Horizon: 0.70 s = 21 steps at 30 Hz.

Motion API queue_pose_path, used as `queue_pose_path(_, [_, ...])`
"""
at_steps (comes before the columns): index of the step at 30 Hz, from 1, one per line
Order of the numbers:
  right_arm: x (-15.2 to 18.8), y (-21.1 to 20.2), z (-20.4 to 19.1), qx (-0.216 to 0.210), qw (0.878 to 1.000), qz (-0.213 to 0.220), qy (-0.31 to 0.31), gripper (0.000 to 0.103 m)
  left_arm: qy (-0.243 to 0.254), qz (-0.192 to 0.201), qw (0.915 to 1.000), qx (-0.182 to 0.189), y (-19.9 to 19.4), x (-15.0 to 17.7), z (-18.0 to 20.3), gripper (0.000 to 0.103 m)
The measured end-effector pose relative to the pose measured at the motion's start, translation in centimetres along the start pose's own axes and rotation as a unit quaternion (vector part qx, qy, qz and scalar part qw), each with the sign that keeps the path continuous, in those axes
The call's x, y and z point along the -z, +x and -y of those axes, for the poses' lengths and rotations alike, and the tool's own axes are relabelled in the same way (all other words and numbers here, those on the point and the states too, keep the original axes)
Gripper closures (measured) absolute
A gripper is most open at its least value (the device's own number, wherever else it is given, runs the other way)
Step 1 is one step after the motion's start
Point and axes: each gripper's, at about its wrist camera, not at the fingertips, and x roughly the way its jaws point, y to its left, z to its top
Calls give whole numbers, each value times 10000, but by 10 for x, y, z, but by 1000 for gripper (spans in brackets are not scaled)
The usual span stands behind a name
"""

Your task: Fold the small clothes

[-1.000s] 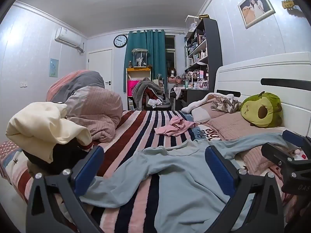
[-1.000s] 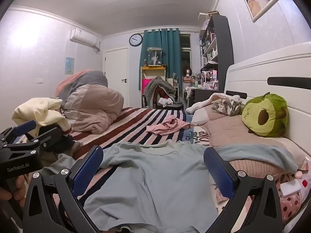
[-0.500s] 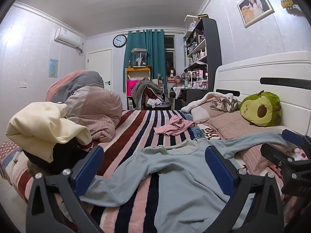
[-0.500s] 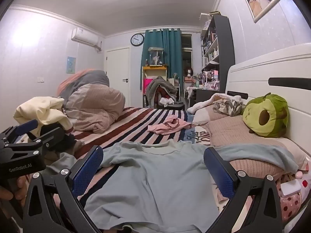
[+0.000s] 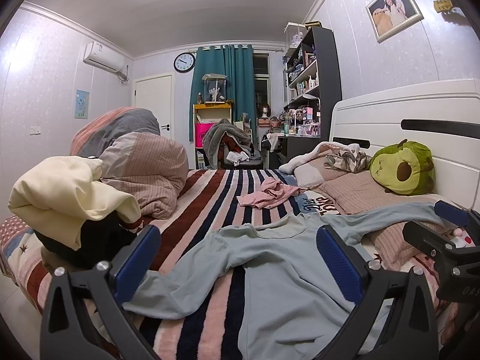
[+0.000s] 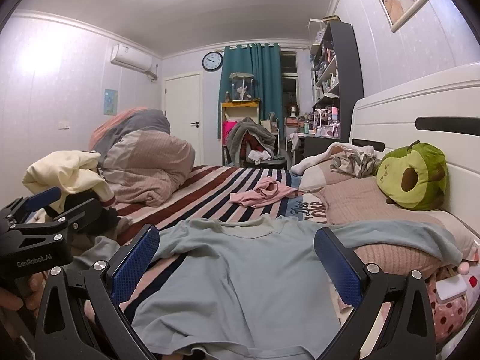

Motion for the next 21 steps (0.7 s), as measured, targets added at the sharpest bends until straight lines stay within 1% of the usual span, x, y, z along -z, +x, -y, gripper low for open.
queue_pose_path(19, [0, 0, 3, -8, 10000, 6, 45, 1, 11, -13, 10000, 69, 0, 5, 3, 1])
queue_pose_path(20, [2, -1, -7, -9, 10000, 3, 40, 1, 12, -17, 10000, 72, 0, 5, 3, 1])
queue_pose_path(21, [2, -1, -6, -10, 10000, -3, 47, 1, 10, -17, 10000, 71, 0, 5, 3, 1])
